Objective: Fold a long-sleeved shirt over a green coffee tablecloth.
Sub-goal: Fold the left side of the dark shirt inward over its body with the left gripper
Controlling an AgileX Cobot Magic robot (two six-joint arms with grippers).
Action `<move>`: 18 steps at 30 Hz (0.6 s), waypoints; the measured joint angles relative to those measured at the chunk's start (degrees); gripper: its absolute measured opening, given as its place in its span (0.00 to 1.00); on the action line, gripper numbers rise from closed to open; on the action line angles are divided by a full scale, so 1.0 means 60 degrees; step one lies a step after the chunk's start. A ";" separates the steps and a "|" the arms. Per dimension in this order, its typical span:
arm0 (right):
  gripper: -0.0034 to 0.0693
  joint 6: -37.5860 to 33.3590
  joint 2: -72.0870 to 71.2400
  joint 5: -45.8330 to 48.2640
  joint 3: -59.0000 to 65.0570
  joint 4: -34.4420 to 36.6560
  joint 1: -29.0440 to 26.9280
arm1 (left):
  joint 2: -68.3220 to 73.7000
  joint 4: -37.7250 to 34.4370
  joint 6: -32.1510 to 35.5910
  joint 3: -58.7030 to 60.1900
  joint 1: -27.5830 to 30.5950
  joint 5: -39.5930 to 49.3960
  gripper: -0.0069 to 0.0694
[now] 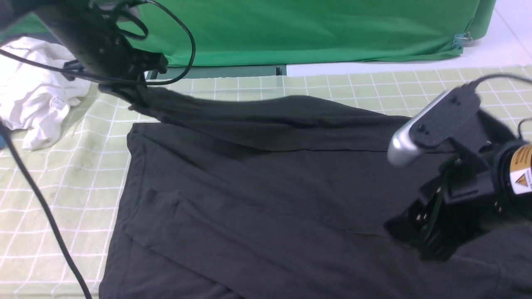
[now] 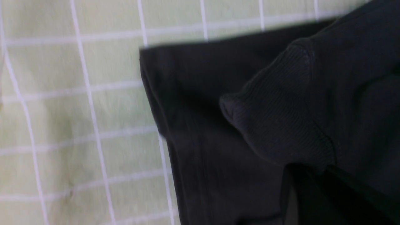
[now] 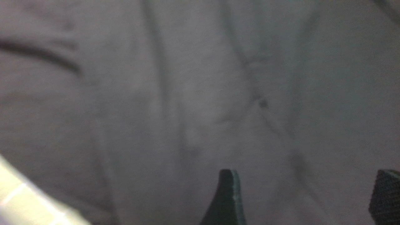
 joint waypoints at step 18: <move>0.06 0.0915 0.0000 0.0000 -0.0165 -0.2299 0.0000 | -0.4160 0.1379 -0.2616 0.6119 -0.2332 -0.0379 0.14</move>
